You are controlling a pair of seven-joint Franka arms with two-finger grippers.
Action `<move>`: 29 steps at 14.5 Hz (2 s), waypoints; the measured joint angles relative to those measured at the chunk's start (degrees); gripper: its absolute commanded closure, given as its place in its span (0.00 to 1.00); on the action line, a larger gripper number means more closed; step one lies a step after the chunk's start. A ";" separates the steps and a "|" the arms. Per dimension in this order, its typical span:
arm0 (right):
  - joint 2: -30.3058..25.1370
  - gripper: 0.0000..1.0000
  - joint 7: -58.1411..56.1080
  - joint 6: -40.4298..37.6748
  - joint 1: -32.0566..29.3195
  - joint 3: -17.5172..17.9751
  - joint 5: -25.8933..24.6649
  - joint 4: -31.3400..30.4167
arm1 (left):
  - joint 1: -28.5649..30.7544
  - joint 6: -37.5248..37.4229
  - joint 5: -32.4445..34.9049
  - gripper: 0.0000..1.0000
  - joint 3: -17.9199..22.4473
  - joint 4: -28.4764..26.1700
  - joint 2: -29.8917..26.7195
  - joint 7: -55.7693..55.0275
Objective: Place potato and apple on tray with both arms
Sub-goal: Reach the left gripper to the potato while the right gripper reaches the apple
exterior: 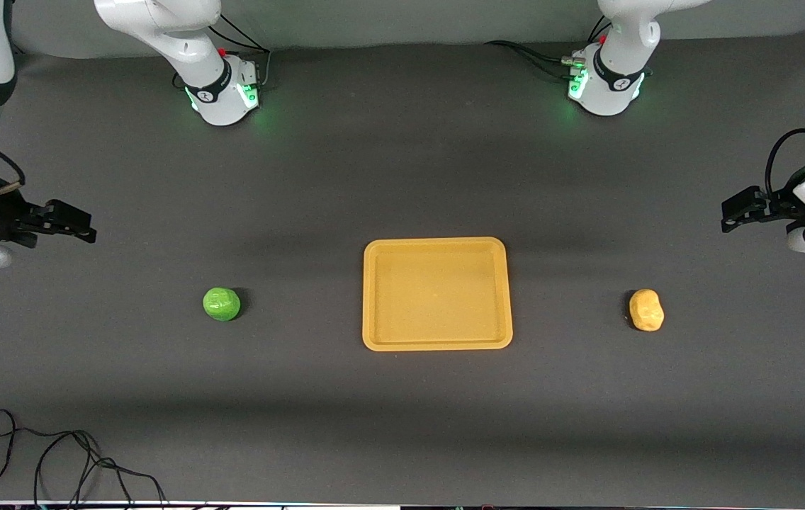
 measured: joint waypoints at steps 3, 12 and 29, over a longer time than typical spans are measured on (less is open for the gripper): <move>-0.05 0.00 0.00 -0.01 -0.07 0.30 -0.08 -0.29 | 0.00 0.00 0.00 0.00 0.00 0.00 0.00 0.00; 0.08 0.00 0.00 0.00 -0.01 0.58 -0.08 -0.63 | -0.31 0.36 -0.98 0.00 -0.02 -0.53 1.68 -0.02; 10.76 0.00 0.42 47.56 3.48 2.20 1.69 -35.03 | 0.20 43.34 2.32 0.00 0.99 -17.32 24.14 -2.16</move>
